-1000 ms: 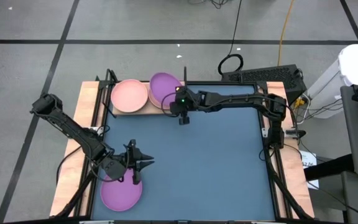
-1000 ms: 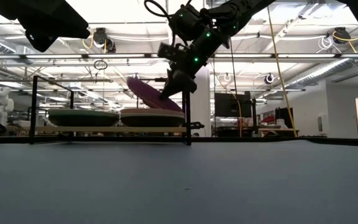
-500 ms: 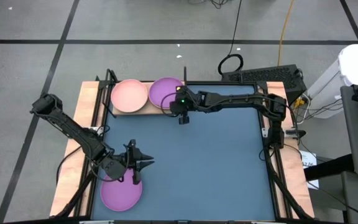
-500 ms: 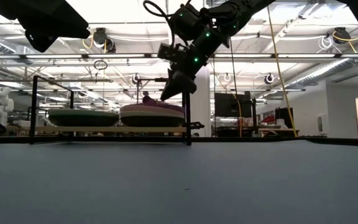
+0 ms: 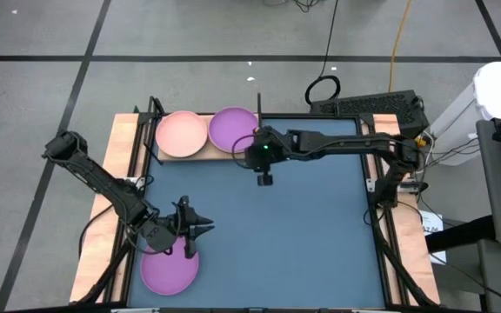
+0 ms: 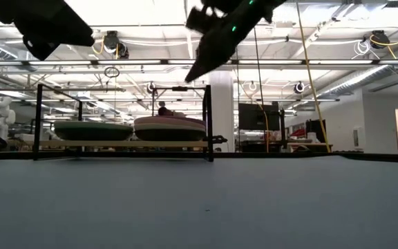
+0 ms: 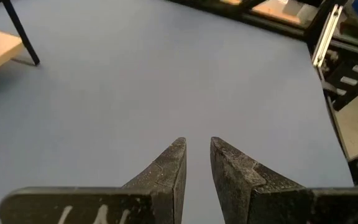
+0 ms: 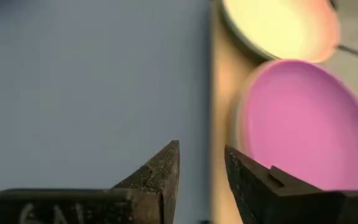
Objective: Place and stack plates onto a shelf
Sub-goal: Stack the purple plate on top of the left light pink plate on the shelf
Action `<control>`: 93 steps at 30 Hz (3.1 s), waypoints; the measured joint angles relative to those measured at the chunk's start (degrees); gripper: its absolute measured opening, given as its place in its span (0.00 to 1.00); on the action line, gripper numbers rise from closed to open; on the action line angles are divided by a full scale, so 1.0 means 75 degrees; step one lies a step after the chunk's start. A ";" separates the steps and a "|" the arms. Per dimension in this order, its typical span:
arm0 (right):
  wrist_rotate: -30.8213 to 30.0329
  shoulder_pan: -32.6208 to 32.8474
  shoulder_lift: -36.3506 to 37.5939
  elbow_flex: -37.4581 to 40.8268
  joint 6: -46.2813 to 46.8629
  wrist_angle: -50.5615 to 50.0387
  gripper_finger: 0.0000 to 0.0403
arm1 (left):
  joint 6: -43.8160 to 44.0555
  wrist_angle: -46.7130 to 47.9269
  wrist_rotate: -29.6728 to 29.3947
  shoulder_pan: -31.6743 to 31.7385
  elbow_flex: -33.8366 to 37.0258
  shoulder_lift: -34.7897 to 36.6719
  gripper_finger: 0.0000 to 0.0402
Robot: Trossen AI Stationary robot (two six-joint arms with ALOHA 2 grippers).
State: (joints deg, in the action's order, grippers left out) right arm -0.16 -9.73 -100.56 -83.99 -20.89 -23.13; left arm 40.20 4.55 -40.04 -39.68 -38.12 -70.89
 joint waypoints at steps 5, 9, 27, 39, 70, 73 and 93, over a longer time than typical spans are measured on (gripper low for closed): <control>0.0231 0.0459 0.1048 0.1077 0.0581 0.0396 0.23 | 0.0389 0.0237 -0.0001 -0.0162 0.0002 0.0000 0.20; 0.0195 0.0776 0.2114 0.2437 0.1110 0.1285 0.20 | 0.0618 0.0208 0.0152 -0.0383 0.0005 0.0003 0.20; 0.0035 0.1347 0.5315 0.4713 0.2525 0.2298 0.16 | 0.1712 0.1497 0.2399 -0.0883 -0.1584 -0.2213 0.20; 0.0038 0.2634 0.5543 0.4713 0.2987 0.2297 0.16 | 0.2517 0.4179 0.2866 -0.1658 -0.3896 -0.3985 0.20; -0.0589 0.3159 0.5581 0.4640 0.2469 0.2483 0.16 | 0.5715 0.4549 0.2965 -0.2470 -0.4000 -0.4792 0.20; -0.0582 0.3160 0.5593 0.4640 0.2464 0.2480 0.16 | 0.5719 0.4545 0.3020 -0.2478 -0.4000 -0.4897 0.20; -0.0574 0.3161 0.5604 0.4634 0.2637 0.2480 0.16 | 0.5506 0.5319 0.3617 -0.2522 -0.4002 -0.4986 0.19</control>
State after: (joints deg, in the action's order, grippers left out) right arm -4.47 13.98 -58.52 -49.23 -1.12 -4.53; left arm 81.50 44.45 -12.92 -58.59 -68.14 -108.29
